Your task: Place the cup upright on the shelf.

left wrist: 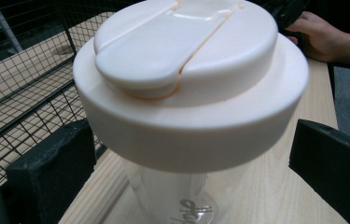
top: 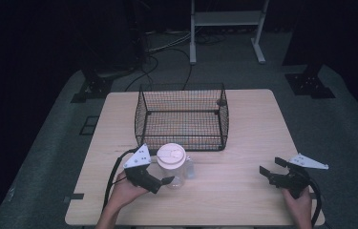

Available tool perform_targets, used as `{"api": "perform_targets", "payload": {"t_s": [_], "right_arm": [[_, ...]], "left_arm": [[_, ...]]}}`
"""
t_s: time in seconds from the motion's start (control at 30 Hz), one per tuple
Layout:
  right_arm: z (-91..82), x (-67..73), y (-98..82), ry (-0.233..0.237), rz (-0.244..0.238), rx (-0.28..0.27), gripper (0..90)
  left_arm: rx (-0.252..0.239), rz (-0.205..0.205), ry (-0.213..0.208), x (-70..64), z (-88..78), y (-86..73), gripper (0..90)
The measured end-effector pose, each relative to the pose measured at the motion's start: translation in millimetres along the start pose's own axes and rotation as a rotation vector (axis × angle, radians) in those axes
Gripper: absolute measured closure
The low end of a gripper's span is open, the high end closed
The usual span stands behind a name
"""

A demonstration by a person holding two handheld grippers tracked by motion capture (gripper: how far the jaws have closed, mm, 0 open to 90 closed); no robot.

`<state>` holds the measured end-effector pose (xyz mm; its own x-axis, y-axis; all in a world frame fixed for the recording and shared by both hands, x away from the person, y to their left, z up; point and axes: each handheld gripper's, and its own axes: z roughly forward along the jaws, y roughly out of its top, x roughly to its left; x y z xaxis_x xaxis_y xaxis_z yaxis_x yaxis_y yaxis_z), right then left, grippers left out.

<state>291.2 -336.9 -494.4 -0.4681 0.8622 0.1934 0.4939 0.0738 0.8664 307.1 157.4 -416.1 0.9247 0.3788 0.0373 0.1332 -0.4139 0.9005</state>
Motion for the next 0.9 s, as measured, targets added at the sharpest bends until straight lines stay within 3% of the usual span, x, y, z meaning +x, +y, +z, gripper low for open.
{"api": "perform_targets", "payload": {"t_s": [0.9], "right_arm": [[0.0,0.3,0.0,0.001,-0.005,0.002,14.8]], "left_arm": [[0.067,0.016,-0.031,5.1,26.5,14.4,0.0]]}}
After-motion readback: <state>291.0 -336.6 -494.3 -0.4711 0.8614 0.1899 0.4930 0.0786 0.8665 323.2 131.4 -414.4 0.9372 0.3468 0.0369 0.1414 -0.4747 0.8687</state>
